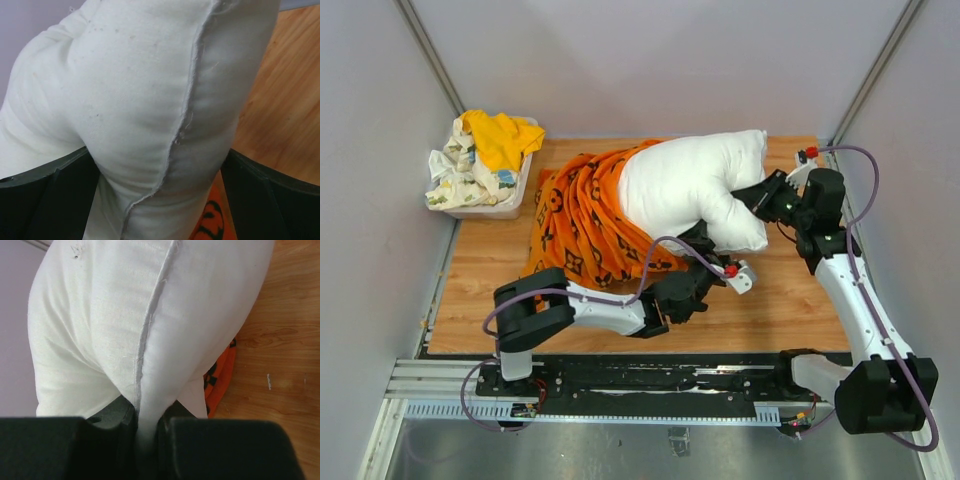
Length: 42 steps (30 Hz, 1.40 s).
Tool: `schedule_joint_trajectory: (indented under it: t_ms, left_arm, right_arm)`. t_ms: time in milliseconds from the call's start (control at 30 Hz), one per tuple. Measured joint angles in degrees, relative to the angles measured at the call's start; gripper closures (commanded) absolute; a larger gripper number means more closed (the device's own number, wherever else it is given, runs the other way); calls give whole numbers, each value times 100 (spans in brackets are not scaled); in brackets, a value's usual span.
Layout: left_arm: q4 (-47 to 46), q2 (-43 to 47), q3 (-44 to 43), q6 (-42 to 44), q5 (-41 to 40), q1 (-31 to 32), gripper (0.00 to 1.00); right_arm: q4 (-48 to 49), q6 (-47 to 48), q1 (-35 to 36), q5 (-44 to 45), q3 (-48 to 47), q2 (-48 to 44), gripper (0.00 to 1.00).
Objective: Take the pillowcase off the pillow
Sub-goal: Remove the pillow from the pillowcase.
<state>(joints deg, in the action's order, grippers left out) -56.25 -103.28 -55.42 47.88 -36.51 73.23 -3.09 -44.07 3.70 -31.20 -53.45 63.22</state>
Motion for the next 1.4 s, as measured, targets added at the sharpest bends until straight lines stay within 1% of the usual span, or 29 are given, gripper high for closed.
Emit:
schedule_joint_trajectory:
  t_ms: [67,100,133,167,200,233,267,300,333,367,433,467,567,667,733,800,867,900,967,1000,1033,1133,1233,1400]
  left_arm:
    - [-210,-352,-247,284,-240,-9,1]
    - [-278,-492,-350,396,-341,-26,11]
    - [-313,-586,-422,481,-417,-57,29]
    - [-319,-610,-446,514,-448,-98,56]
    - [-317,-605,-455,476,-463,-146,94]
    - [-282,-575,-472,426,-463,-212,99]
    - [-205,-509,-474,363,-437,-293,100]
    - [-118,-439,-474,286,-407,-363,100]
    - [-33,-348,-470,186,-330,-442,100]
    - [31,-256,-466,105,-269,-507,100]
    - [157,-55,-455,-70,-181,-601,100]
    - [247,72,-455,-199,-138,-669,100]
    - [675,531,-457,-791,46,-1043,100]
    - [1506,1110,-601,-1759,313,-1757,100]
    - [2179,1493,-841,-2472,542,-2347,100]
    - [2610,1825,-1060,-3008,695,-2800,100]
    - [2997,2079,-1421,-3381,743,-3064,100]
    - [3141,2151,-1606,-3501,758,-3108,100]
    - [3359,2221,-1934,-3670,822,-3112,100]
    - [3510,2223,-2103,-3759,894,-3112,100]
    - [3630,2221,-2229,-3827,964,-3110,100]
    - [4074,2157,-2586,-4028,1158,-3104,100]
    - [4306,2151,-2677,-4146,1294,-3051,100]
    - [4662,2120,-2785,-4181,1344,-2857,100]
  right_arm:
    - [28,-4,90,125,-2,0,99]
    - [33,-4,155,195,-2,0,99]
    - [35,-4,216,267,-7,0,99]
    - [48,-2,273,334,-9,0,99]
    - [63,-2,313,369,-11,0,99]
    - [72,-2,350,420,-20,0,99]
    - [79,-2,372,457,-33,0,98]
    - [103,-2,382,476,-39,-2,92]
    - [155,-2,389,494,-44,-7,69]
    - [197,-2,398,518,-55,-15,43]
    - [214,52,422,560,-116,-72,4]
    - [190,70,426,601,-160,-133,1]
    - [-2,251,435,761,-337,-433,2]
    - [-116,372,269,671,-350,-866,2]
    - [63,348,-81,411,-225,-1102,1]
    - [424,229,-337,138,9,-1185,1]
    - [909,90,-367,-186,267,-1126,2]
    - [1071,68,-273,-295,365,-1027,2]
    - [1049,190,153,-258,372,-732,2]
    - [946,328,479,-129,332,-584,3]
    - [780,551,970,33,245,-409,4]
    - [695,946,1937,247,52,-90,10]
    - [870,1093,2420,363,-122,142,12]
    - [1060,1241,2946,595,-586,761,13]
